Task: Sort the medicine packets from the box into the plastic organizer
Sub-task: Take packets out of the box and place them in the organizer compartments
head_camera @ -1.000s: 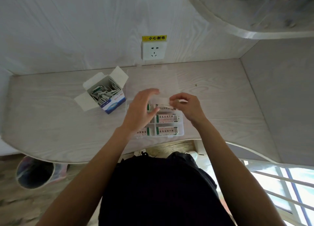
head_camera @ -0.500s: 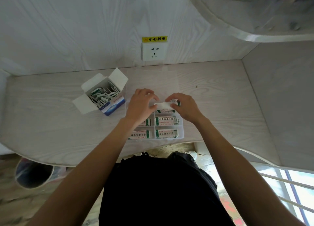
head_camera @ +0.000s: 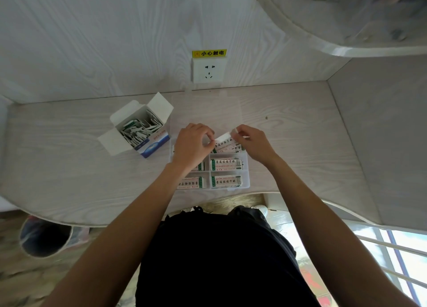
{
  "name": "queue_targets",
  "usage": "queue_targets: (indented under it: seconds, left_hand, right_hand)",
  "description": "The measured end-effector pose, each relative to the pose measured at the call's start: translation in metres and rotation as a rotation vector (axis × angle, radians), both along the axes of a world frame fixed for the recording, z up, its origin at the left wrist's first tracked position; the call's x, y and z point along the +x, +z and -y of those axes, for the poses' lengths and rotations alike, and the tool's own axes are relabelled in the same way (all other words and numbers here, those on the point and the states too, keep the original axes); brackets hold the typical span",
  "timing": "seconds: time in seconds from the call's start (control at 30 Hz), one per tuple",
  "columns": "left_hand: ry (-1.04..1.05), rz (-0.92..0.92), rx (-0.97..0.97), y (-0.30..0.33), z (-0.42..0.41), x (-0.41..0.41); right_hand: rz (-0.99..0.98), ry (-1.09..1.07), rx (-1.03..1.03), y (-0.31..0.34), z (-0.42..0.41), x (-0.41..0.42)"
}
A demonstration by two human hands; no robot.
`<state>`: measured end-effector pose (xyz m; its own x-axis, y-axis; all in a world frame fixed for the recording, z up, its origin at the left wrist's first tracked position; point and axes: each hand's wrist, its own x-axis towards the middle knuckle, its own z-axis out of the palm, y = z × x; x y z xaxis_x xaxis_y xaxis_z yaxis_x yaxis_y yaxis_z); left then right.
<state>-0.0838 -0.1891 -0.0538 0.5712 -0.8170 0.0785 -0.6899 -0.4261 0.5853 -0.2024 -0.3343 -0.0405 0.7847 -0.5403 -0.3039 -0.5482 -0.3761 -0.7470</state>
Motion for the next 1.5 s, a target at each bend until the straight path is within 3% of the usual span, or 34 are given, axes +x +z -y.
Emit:
queue_targets:
  seconds: [0.17, 0.33, 0.5, 0.77, 0.9, 1.1, 1.2, 1.37, 1.5]
  left_hand:
    - [-0.106, 0.234, -0.052, -0.003, -0.004, -0.008]
    - [-0.175, 0.353, 0.045, -0.004, -0.005, -0.010]
    - [-0.230, 0.329, 0.095, -0.003, -0.008, -0.003]
    - [-0.122, 0.357, 0.120, -0.001, 0.005, -0.002]
    - [-0.169, 0.401, 0.231, 0.004, 0.012, -0.004]
    - [-0.158, 0.318, 0.267, 0.006, 0.012, 0.000]
    - [-0.166, 0.329, 0.280, 0.006, 0.012, 0.001]
    - [-0.216, 0.305, 0.325, 0.002, 0.012, 0.002]
    - [-0.203, 0.246, 0.310, 0.000, 0.012, 0.003]
  right_hand:
    - [-0.026, 0.034, -0.047, 0.006, 0.000, 0.000]
    - [-0.098, -0.057, -0.193, 0.004, -0.007, 0.000]
    - [-0.172, 0.039, -0.268, 0.003, -0.011, 0.003]
    - [-0.278, 0.390, -0.717, 0.001, -0.016, 0.004]
    - [-0.301, 0.440, -0.793, 0.004, -0.015, 0.003]
    - [-0.255, 0.452, -0.946, 0.007, -0.011, 0.001]
    - [-0.261, 0.451, -0.956, 0.007, -0.008, -0.002]
    - [-0.304, 0.435, -0.805, 0.004, -0.007, 0.000]
    - [-0.316, 0.456, -0.918, 0.005, -0.005, -0.007]
